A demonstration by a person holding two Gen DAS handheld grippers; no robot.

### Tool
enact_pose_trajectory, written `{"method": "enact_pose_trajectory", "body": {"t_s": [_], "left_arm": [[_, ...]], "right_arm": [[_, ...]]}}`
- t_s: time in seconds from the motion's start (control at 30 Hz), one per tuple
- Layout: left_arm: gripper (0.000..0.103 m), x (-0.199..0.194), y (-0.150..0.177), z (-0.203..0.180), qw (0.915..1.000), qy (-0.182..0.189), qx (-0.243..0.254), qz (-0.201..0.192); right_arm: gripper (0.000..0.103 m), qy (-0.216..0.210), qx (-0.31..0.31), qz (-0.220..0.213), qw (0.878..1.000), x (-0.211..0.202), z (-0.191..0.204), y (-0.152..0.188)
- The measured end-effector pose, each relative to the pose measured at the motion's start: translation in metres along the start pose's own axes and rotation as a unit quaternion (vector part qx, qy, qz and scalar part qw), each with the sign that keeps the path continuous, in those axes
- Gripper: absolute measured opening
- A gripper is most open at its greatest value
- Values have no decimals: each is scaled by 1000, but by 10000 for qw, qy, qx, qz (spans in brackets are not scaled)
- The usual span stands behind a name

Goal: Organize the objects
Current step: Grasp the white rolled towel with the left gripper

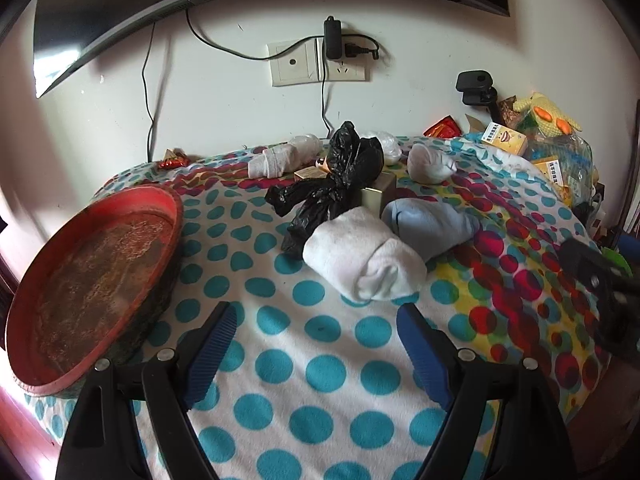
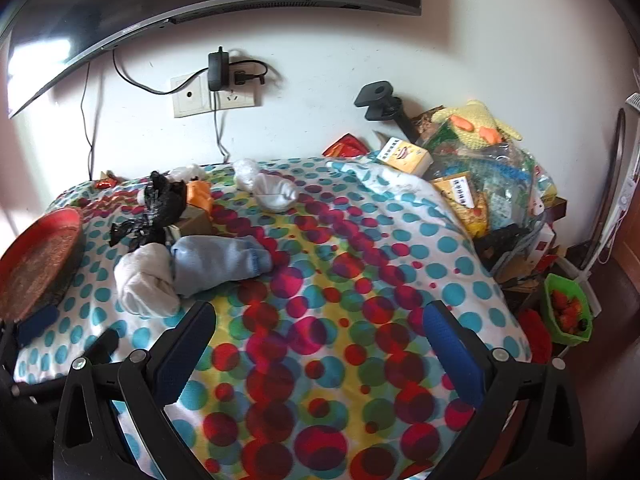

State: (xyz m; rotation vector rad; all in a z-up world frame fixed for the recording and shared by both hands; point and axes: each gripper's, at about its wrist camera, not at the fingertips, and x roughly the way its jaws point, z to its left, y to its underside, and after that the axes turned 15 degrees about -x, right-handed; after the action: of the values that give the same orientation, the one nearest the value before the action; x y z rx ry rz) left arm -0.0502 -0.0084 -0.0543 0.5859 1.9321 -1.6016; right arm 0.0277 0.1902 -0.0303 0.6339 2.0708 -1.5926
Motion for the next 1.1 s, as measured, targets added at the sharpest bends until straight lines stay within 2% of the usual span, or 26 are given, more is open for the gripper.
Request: {"method": "enact_pose_trajectory", "body": {"t_s": [0.17, 0.27, 0.37, 0.5, 0.83, 0.87, 0.9, 0.93, 1.03, 1.1], "left_arm": [[84, 15, -15, -12, 9999, -32, 143, 17], [84, 25, -21, -17, 9999, 99, 44, 133], [84, 39, -24, -22, 9996, 67, -26, 278], [84, 53, -26, -27, 9987, 59, -182, 467], [84, 70, -23, -31, 9976, -36, -286, 631], [81, 72, -23, -32, 9975, -45, -297, 646], [63, 71, -23, -32, 9972, 4, -315, 679], [52, 71, -22, -32, 9964, 162, -356, 754], [40, 62, -21, -37, 9975, 97, -180, 681], [39, 53, -19, -38, 9981, 77, -76, 601]], "right_arm": [[103, -172, 192, 74, 9996, 4, -7, 2], [103, -148, 175, 73, 9997, 4, -8, 2], [103, -183, 254, 104, 9995, 6, -10, 3], [103, -229, 314, 150, 9991, 10, -14, 5], [103, -283, 432, 188, 9985, 13, -20, 7], [103, -308, 452, 202, 9983, 14, -20, 8], [103, -317, 463, 221, 9982, 15, -20, 8], [103, -320, 471, 237, 9981, 15, -20, 8], [103, -310, 472, 237, 9981, 15, -20, 8], [103, -297, 467, 218, 9982, 14, -20, 7]]}}
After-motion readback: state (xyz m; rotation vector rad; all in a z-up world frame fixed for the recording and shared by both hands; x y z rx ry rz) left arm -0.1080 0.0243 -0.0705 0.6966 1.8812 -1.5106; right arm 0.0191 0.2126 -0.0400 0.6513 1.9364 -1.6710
